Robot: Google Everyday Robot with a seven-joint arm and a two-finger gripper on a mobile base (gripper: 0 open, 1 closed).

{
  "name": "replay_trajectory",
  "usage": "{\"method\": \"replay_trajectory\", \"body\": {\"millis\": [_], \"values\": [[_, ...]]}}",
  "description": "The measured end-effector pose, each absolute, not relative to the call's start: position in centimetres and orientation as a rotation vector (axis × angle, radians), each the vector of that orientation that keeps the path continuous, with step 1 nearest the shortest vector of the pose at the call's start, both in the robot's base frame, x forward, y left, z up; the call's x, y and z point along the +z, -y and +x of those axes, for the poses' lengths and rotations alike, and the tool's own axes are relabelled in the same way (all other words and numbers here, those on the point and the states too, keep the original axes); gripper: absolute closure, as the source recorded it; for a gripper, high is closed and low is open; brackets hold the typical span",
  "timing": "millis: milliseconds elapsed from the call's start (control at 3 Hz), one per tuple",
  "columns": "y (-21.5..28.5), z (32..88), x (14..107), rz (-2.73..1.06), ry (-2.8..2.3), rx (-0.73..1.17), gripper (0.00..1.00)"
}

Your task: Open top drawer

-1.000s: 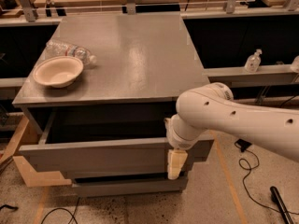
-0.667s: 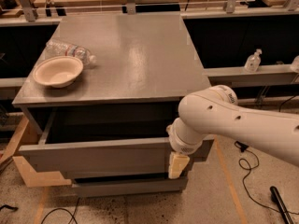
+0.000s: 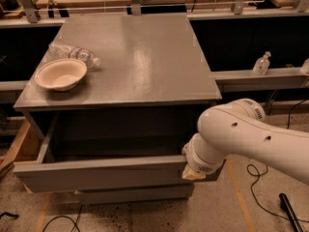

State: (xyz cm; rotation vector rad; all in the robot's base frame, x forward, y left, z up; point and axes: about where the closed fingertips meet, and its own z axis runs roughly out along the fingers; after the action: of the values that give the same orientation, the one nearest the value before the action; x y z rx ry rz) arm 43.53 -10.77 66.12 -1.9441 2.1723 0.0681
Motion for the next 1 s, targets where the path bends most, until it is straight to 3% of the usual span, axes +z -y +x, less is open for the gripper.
{"method": "replay_trajectory", "body": {"millis": [333,667,1000], "values": [[10.8,43.5,66.3,-1.944,-2.172,0.068,0.88],[11.7,41.0,67.3,-1.912,-2.229,0.036,1.0],[11.8,40.8,67.2,-1.909,-2.233,0.034,0.91]]}}
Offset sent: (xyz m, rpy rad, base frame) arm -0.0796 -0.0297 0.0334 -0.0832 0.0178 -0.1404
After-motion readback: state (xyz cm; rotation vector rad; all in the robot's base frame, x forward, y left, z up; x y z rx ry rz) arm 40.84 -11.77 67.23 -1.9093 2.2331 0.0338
